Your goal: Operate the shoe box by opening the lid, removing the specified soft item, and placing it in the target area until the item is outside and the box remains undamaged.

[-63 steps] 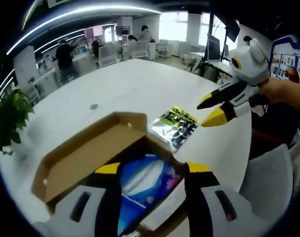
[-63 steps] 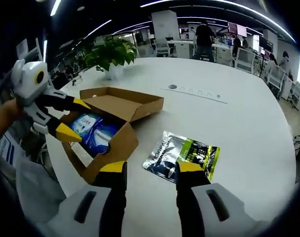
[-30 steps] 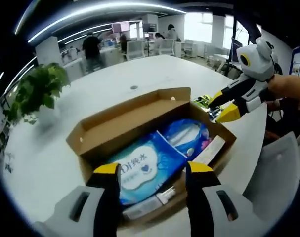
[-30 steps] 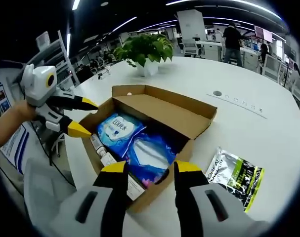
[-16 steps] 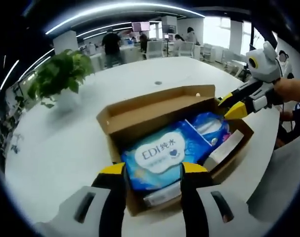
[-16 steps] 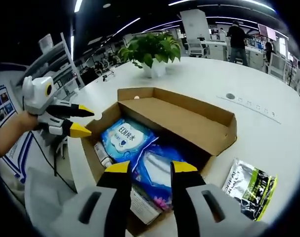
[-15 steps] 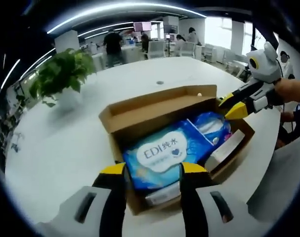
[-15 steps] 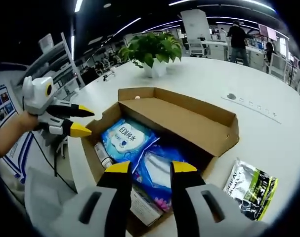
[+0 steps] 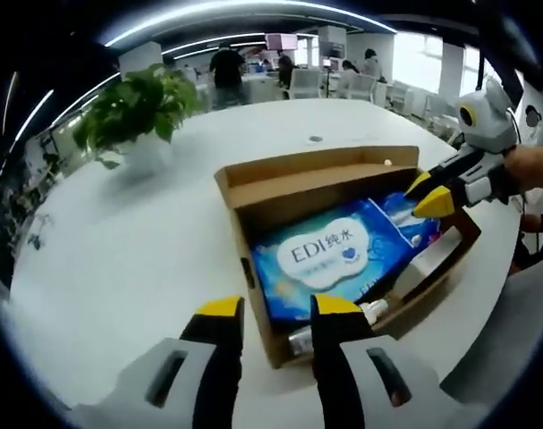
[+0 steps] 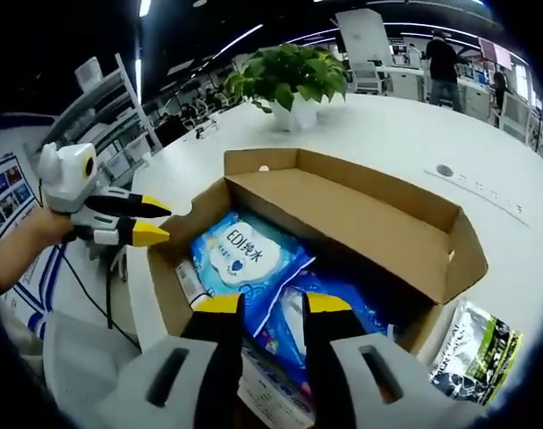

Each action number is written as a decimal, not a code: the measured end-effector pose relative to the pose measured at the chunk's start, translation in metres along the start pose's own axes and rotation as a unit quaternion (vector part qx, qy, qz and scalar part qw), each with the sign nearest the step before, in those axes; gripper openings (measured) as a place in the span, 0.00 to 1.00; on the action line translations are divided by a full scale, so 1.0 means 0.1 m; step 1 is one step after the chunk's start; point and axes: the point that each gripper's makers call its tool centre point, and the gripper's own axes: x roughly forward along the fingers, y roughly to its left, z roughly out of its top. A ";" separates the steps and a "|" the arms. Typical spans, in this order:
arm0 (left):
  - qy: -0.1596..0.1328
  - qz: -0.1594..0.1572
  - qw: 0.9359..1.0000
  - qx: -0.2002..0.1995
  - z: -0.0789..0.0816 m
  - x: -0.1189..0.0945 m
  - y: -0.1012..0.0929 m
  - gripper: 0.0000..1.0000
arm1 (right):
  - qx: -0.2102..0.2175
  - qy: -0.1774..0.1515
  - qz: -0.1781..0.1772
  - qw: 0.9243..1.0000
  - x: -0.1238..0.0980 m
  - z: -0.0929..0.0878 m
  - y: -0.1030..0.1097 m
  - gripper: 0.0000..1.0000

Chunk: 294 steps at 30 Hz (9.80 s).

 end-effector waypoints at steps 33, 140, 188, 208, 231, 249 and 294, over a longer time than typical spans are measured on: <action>0.011 0.010 0.999 -0.035 -0.14 0.03 0.06 0.05 | -0.027 0.064 -0.028 0.997 0.46 -0.12 0.03 0.04; 0.050 -0.108 0.991 -0.055 0.16 0.64 -0.62 0.00 | -0.005 0.044 -0.083 0.996 -0.26 -0.31 -0.32 0.00; -0.019 -0.186 0.981 -0.052 1.09 0.23 -1.67 0.00 | 0.096 -0.042 -0.135 0.985 -1.55 -0.13 -0.83 0.00; -0.031 -0.214 0.976 -0.037 1.35 0.42 -2.49 0.00 | 0.124 -0.045 -0.176 0.976 -2.08 -0.34 -1.38 0.00; -0.031 -0.219 0.975 -0.017 1.44 0.76 -2.87 0.00 | 0.149 -0.045 -0.211 0.965 -2.21 -0.59 -1.88 0.00; 0.008 -0.197 0.980 0.028 1.30 1.18 -2.88 0.00 | 0.148 -0.026 -0.206 0.967 -1.84 -0.80 -2.21 0.00; 0.030 -0.157 0.967 0.196 1.11 1.52 -2.94 0.00 | 0.178 -0.043 -0.228 0.956 -1.58 -1.08 -2.50 0.00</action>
